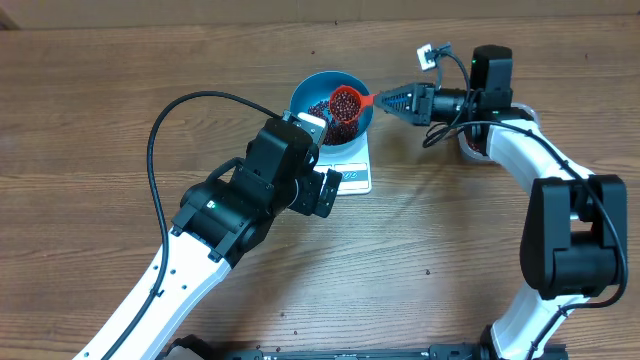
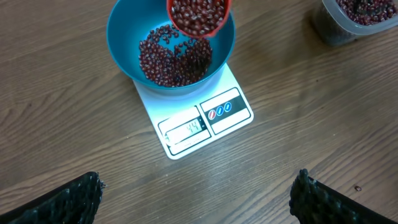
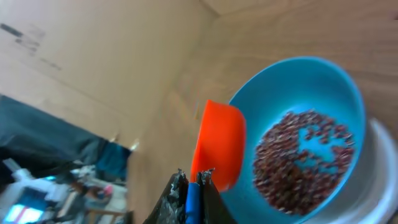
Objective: Scoop item into bowl and weigh 150g on scale
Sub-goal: 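Carry the filled scoop left over the teal bowl, then tilt the scoop to pour the beans into the teal bowl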
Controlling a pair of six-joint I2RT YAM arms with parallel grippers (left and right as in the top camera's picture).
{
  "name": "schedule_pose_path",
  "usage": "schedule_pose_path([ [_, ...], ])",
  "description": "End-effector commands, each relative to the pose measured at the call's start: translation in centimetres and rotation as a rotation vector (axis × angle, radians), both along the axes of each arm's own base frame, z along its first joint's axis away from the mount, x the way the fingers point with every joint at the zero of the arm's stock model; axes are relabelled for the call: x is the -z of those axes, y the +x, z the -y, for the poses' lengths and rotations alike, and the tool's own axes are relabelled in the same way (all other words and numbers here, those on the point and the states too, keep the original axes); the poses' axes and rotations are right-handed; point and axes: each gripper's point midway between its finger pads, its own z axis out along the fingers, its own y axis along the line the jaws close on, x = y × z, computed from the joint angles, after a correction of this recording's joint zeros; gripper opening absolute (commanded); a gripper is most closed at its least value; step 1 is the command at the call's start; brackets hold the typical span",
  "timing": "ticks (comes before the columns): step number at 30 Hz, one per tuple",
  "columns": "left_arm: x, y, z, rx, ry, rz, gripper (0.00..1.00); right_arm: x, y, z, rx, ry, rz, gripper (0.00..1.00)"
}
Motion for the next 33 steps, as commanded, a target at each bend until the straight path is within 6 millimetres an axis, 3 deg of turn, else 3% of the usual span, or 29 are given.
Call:
schedule_pose_path([
  [1,0.1,0.1,0.2,0.006,-0.003,-0.002,1.00,0.6,1.0,-0.2,0.027,-0.095,0.164,0.04],
  [20,0.1,0.1,0.2,0.006,-0.003,-0.002,1.00,0.6,0.9,-0.8,-0.142,-0.285,0.823,0.04],
  [29,0.1,0.1,0.2,0.006,-0.003,-0.002,1.00,0.4,1.0,-0.8,-0.192,-0.346,1.054,0.04],
  [33,0.1,0.1,0.2,0.006,-0.003,-0.002,0.99,-0.6,1.3,-0.9,-0.184,-0.339,1.125,0.04],
])
